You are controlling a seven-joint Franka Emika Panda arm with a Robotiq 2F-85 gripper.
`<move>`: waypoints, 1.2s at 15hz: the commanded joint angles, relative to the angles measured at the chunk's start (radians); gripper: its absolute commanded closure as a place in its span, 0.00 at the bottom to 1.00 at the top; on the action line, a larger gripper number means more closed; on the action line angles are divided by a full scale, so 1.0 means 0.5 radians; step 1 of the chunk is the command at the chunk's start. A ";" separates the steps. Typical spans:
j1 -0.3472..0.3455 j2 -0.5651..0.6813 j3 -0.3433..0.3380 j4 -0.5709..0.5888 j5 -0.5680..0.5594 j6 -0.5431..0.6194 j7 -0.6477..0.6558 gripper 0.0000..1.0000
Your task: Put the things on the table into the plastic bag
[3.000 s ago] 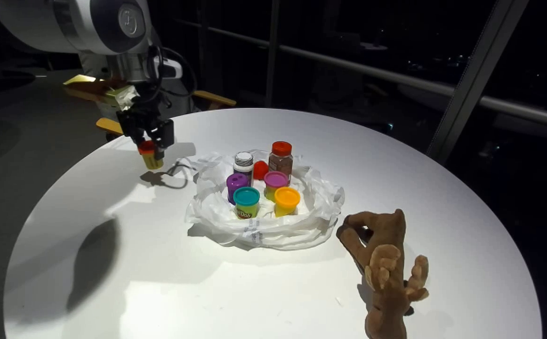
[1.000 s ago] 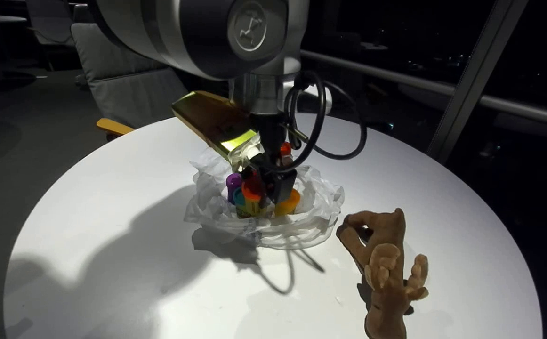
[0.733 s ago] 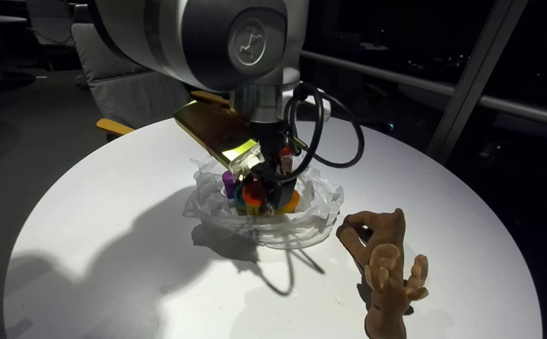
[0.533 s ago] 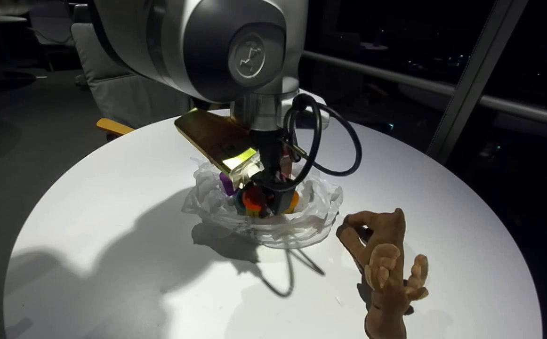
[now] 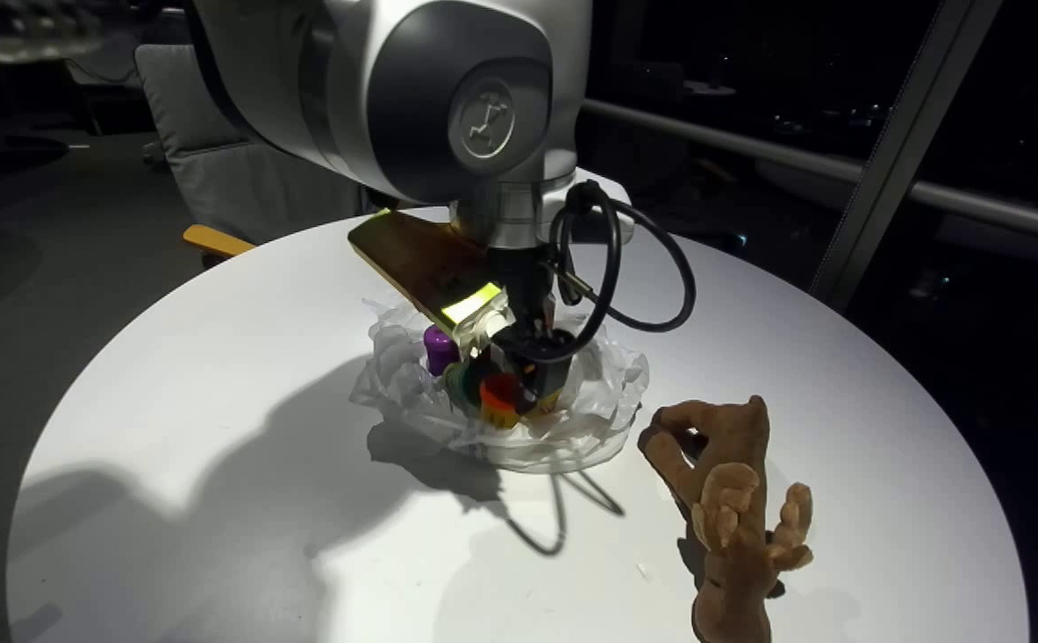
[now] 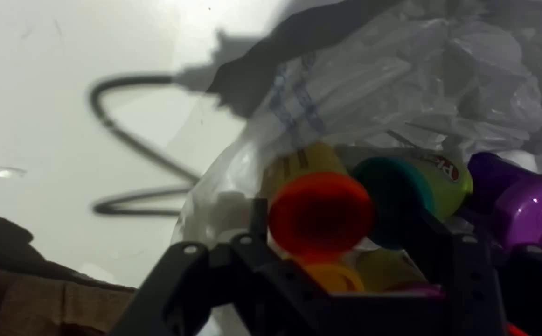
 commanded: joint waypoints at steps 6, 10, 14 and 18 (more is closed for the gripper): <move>-0.072 -0.352 -0.225 -0.011 -0.133 -0.203 0.013 0.00; -0.134 -0.221 -0.362 0.097 -0.373 -0.301 -0.011 0.00; -0.148 -0.009 -0.419 0.219 -0.499 -0.213 0.028 0.00; -0.129 0.165 -0.460 0.383 -0.508 -0.160 0.054 0.00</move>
